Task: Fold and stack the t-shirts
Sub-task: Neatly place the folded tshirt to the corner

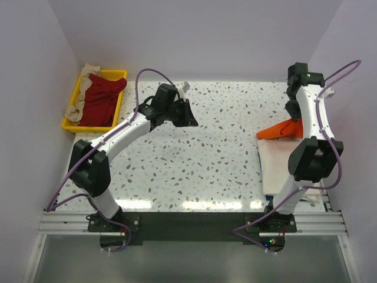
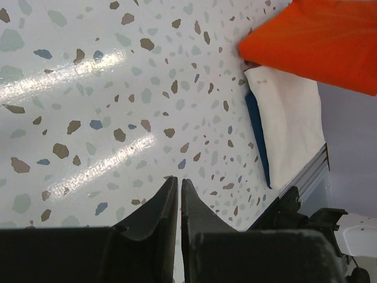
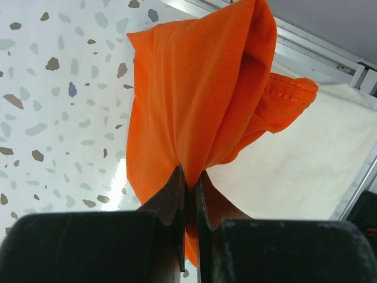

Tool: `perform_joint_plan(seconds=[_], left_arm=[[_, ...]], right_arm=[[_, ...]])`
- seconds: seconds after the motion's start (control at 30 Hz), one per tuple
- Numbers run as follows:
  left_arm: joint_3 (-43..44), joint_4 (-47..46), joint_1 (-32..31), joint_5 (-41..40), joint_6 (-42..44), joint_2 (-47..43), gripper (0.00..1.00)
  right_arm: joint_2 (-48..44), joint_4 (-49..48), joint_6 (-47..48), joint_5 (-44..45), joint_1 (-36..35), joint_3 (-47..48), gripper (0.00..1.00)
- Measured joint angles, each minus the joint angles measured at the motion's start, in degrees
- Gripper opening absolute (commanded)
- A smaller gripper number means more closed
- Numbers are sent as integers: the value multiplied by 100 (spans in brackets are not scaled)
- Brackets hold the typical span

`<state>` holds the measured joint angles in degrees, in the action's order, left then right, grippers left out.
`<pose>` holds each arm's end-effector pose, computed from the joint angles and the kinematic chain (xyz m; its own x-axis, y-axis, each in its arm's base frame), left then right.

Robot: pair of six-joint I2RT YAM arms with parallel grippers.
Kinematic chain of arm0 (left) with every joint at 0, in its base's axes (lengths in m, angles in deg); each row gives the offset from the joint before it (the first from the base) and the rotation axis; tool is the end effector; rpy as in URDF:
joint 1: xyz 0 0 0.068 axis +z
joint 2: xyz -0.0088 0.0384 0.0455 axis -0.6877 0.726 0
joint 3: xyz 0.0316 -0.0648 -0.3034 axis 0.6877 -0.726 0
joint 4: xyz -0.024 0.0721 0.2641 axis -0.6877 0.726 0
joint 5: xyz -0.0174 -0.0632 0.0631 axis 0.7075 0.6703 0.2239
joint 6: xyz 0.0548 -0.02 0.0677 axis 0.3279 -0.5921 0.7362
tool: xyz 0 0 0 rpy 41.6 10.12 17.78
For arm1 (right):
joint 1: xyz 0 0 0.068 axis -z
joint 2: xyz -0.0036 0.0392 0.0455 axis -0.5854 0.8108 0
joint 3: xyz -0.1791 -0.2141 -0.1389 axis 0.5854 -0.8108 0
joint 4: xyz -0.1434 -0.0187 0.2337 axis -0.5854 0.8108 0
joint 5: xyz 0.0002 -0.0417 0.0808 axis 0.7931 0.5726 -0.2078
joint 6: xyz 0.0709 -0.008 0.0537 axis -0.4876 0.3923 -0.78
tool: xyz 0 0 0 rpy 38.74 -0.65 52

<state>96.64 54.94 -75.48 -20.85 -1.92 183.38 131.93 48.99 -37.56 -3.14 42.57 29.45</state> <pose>0.3595 -0.2571 0.3049 -0.8569 -0.1196 -0.5015 0.2706 0.7236 -0.6349 0.3851 -0.0903 0.3471 -0.2880 0.7422 -0.6051 0.9426 0.3311 -0.0426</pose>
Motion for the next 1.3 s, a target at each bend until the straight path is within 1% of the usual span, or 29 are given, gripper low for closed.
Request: perform_joint_plan(seconds=[0.43,0.53,0.67,0.9,0.93,0.97,1.03,1.07,1.2,1.3], left_arm=[[0,2,-4,-39,-2,-61,11],[-4,-2,-9,-39,-2,-70,11],[-107,-2,-39,-42,-4,-125,11],[-254,-72,-197,-48,-9,-146,11],[-273,-90,-234,-46,-9,-146,11],[-284,-103,-278,-48,-11,-146,11],[-310,-149,-367,-52,-11,-146,11],[-328,-177,-411,-55,-11,-146,11],[-457,-260,-520,-48,-22,-146,11],[-533,-293,-538,-52,-52,-157,11]], right_arm=[[-702,26,245,0,116,20,0],[-890,17,299,-4,131,-94,0],[-1322,15,363,-17,149,-557,0],[-2151,22,413,-26,168,-1729,0],[-2240,37,415,-24,168,-1871,11],[-2337,37,426,-24,177,-2031,47],[-2509,50,485,-13,197,-2275,92],[-2597,59,549,-15,201,-2363,99],[-2955,66,992,-149,205,-2492,99],[-3283,22,1333,-422,205,-2594,99]])
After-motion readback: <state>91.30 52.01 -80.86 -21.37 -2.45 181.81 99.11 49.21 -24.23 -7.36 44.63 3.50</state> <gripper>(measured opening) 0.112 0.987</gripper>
